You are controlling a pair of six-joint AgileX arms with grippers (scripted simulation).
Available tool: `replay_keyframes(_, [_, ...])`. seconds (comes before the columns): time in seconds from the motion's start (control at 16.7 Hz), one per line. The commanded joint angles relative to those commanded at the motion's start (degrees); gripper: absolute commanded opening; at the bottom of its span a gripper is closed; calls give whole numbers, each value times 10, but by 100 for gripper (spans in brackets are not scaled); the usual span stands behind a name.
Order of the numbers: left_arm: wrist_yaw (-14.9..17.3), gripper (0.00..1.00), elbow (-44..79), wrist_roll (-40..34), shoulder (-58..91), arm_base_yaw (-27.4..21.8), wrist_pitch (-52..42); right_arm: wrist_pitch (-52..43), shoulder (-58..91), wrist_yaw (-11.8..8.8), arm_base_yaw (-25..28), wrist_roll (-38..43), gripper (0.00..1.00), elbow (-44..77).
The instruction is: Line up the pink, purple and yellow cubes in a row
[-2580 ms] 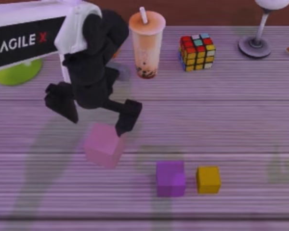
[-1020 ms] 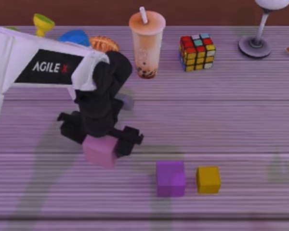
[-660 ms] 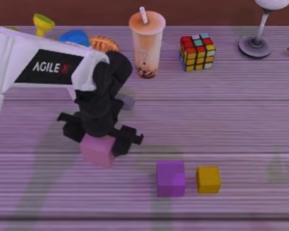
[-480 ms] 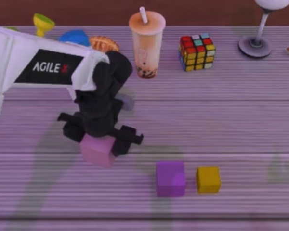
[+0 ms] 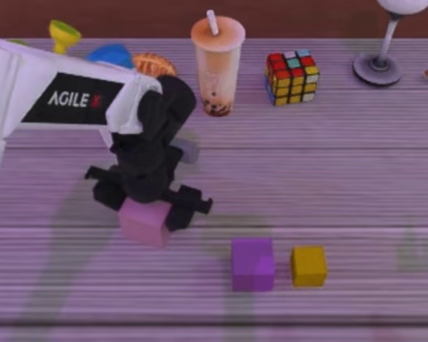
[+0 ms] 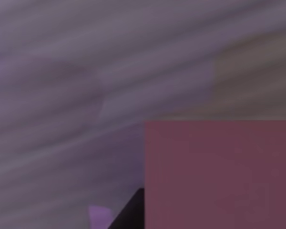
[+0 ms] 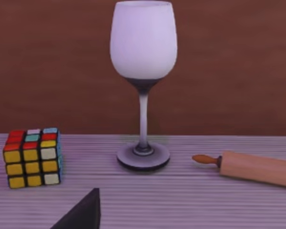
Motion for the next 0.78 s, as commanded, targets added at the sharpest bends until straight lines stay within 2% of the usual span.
replay_keyframes(0.42, [-1, 0, 64, -2, -55, 10, -123, 0, 0, 0, 0, 0, 100, 0])
replay_keyframes(0.78, [-1, 0, 69, -2, -62, 7, -133, 0, 0, 0, 0, 0, 100, 0])
